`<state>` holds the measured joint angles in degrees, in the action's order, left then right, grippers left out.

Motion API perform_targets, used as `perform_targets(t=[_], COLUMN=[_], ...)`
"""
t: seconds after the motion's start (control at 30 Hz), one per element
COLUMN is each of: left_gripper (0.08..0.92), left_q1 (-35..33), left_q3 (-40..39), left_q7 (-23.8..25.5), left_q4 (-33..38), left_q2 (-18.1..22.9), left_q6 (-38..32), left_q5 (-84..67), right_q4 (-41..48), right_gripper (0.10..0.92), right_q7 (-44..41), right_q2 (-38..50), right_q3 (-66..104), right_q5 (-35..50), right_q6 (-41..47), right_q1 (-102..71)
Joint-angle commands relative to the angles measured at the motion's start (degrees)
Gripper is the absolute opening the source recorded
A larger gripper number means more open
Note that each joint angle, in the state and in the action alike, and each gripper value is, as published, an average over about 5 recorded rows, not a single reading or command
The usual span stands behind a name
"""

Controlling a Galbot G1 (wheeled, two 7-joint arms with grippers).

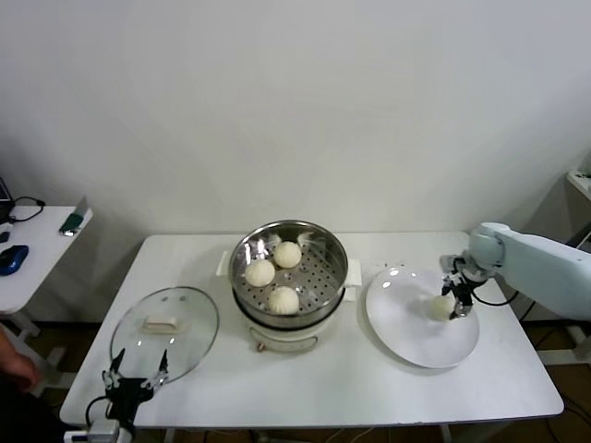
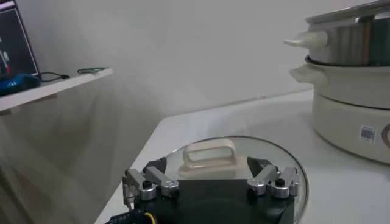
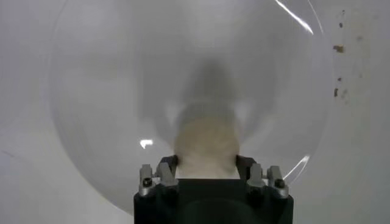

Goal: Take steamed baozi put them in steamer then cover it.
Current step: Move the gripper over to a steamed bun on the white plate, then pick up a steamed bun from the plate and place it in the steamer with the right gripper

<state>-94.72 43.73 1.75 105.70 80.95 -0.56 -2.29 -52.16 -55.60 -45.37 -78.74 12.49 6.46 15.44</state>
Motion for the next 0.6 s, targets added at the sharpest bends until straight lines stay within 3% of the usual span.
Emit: perform_targets(t=[0.03, 0.27, 0.6], left_gripper=[0.823, 0.823, 0.823], left_q1=[-0.02, -0.07, -0.09], left_q3=[0.15, 0.17, 0.15], left_q7=[0.00, -0.01, 0.12], left_q4=[-0.01, -0.03, 0.53], left_q2=[-0.15, -0.13, -0.77], left_q6=[-0.13, -0.24, 0.04], left_q5=[0.03, 0.04, 0.05], right_q4=[0.72, -2.96, -20.72], right_gripper=[0.636, 0.620, 0.619], right_q7=[-0.59, -1.53, -1.98], right_q2=[-0.44, 1.63, 2.50], right_q3=[0.70, -1.99, -25.84], right_q5=[-0.18, 3.78, 21.90], right_q6=[-0.51, -1.10, -0.37], right_q1=[-0.19, 6.01, 38.91])
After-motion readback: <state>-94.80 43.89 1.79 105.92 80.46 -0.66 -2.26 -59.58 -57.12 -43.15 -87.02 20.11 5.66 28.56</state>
